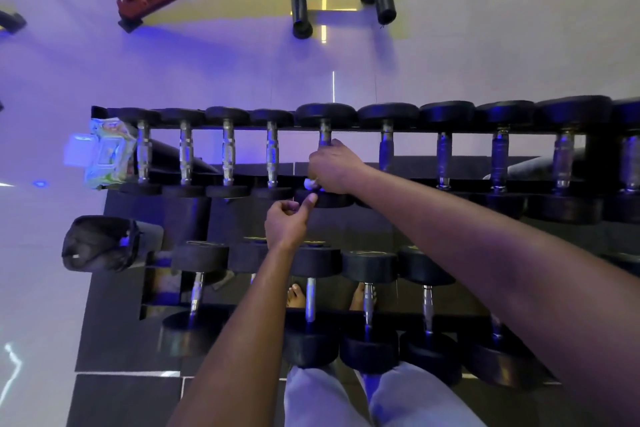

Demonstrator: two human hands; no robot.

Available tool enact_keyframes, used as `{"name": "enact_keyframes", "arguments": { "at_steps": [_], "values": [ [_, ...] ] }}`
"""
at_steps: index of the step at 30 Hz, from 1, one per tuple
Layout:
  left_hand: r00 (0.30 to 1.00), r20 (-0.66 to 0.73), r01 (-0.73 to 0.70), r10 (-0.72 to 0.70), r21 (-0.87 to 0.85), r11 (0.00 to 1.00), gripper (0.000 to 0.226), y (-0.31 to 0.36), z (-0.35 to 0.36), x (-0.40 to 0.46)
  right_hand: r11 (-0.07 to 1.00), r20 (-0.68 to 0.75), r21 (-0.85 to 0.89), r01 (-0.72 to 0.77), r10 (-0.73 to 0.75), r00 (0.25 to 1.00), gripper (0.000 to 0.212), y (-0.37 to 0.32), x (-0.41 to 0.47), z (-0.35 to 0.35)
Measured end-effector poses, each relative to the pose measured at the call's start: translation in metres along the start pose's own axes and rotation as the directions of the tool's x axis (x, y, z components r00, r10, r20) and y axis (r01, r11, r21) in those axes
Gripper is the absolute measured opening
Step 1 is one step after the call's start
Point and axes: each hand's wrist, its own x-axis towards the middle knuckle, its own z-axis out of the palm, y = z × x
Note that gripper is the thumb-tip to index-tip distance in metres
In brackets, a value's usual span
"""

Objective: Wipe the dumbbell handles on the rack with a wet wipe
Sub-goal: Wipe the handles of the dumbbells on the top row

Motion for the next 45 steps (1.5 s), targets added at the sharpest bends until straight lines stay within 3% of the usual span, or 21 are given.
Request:
{"name": "enact_keyframes", "arguments": {
  "at_steps": [4,7,9,13,16,19,22,26,34,40,45],
  "values": [
    [1.0,0.015,0.022,-0.022,-0.006,1.0,0.078,0.0,-0.003,-0.001,0.903,0.072,0.329,-0.276,0.268,0.961,0.012,0.014,-0.029,0.017],
    [1.0,0.017,0.027,-0.027,0.012,1.0,0.081,0.001,-0.005,-0.001,0.683,0.196,0.555,-0.475,0.447,0.873,0.02,0.018,-0.036,0.036],
    [0.999,0.018,0.034,-0.035,0.018,0.999,0.081,0.003,-0.005,-0.002,0.551,0.239,0.654,-0.518,0.5,0.832,0.024,0.017,-0.034,0.042],
    [0.999,0.017,0.03,-0.031,0.035,0.999,0.081,0.003,-0.005,-0.001,0.449,0.218,0.764,-0.463,0.496,0.841,0.013,0.017,-0.033,0.043],
    [0.999,0.014,0.031,-0.031,0.027,0.999,0.08,0.003,-0.004,-0.002,0.387,0.15,0.842,-0.375,0.5,0.853,0.025,0.017,-0.038,0.042],
    [0.999,0.025,0.028,-0.028,0.027,0.999,0.076,0.003,-0.004,-0.003,0.511,0.031,0.803,-0.308,0.48,0.877,0.026,0.015,-0.041,0.041],
    [0.999,0.034,0.024,-0.025,0.024,0.999,0.076,0.004,-0.006,-0.001,0.699,-0.058,0.667,-0.256,0.392,0.918,0.007,0.011,-0.043,0.038],
    [0.999,0.041,0.027,-0.028,0.029,0.999,0.08,0.005,-0.007,0.0,0.729,-0.006,0.632,-0.263,0.344,0.939,0.01,0.009,-0.046,0.036],
    [0.998,0.052,0.028,-0.029,0.035,0.999,0.078,0.002,-0.007,0.001,0.449,0.085,0.807,-0.384,0.555,0.827,0.01,-0.001,-0.035,0.042],
    [0.998,0.058,0.023,-0.026,0.052,0.998,0.08,0.002,-0.009,0.005,0.329,0.07,0.857,-0.397,0.688,0.722,0.012,0.004,-0.022,0.031],
    [0.998,0.052,0.018,-0.021,0.053,0.998,0.076,-0.001,-0.009,0.008,0.154,0.06,0.931,-0.331,0.831,0.554,0.016,0.011,0.001,0.015]
  ]
}}
